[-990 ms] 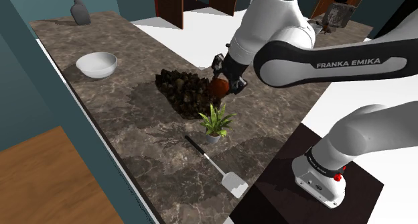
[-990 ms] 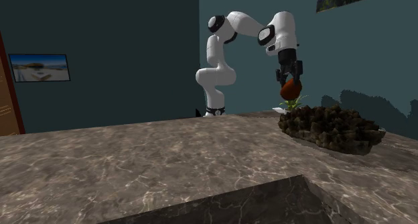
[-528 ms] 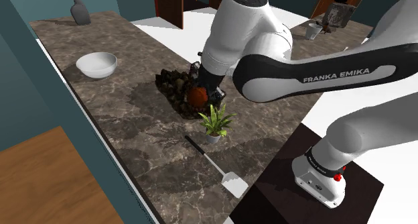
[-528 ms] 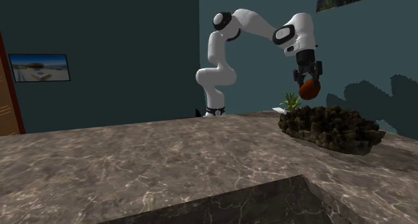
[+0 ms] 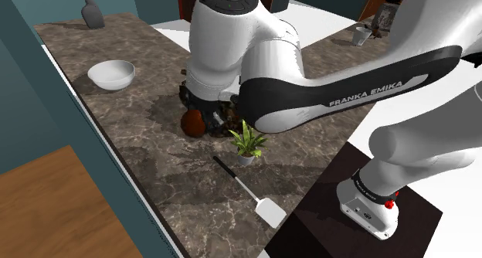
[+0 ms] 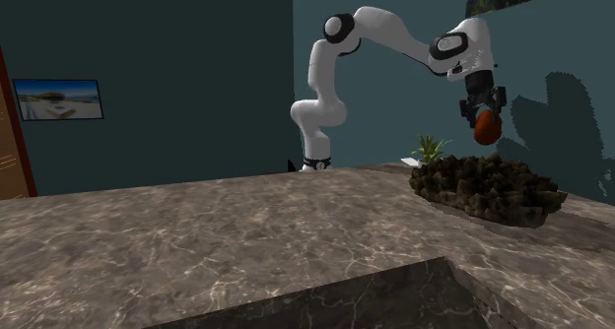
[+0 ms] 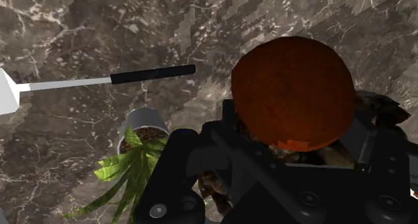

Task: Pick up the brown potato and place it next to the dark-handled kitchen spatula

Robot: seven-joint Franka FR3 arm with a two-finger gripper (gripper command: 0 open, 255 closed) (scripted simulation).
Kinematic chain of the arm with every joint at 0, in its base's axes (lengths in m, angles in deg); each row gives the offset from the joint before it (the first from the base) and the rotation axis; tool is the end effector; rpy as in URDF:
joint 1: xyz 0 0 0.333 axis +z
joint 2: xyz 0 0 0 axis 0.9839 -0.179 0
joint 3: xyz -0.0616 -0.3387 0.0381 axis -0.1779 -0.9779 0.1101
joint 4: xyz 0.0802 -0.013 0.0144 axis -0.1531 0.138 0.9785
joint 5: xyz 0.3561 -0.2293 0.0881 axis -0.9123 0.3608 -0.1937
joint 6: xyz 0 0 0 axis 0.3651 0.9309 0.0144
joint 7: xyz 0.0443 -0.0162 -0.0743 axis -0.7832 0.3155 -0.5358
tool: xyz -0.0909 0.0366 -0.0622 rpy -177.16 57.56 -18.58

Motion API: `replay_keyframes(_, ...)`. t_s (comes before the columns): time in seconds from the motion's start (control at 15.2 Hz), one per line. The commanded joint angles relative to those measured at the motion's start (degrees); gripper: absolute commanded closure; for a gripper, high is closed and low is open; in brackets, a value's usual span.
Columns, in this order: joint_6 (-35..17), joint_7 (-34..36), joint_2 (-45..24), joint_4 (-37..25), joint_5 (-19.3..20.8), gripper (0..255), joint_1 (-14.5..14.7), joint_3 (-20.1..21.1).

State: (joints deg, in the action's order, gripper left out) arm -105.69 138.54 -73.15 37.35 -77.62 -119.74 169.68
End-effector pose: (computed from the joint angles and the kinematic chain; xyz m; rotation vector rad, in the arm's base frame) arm 0.3790 0.4809 0.4774 -2.1675 1.9187 -0.4100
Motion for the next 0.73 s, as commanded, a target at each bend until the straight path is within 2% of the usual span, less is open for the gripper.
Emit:
replay_keyframes(0.0, 0.0, 0.9, 0.9, -1.9, -2.4, 255, -12.4, 13.7)
replay_keyframes(0.07, -0.8, -0.6, 2.8, -1.4, -4.9, 255, -11.5, 12.1)
replay_keyframes(0.66, -7.2, -2.5, 7.0, 2.5, -9.5, 255, -16.9, 17.5)
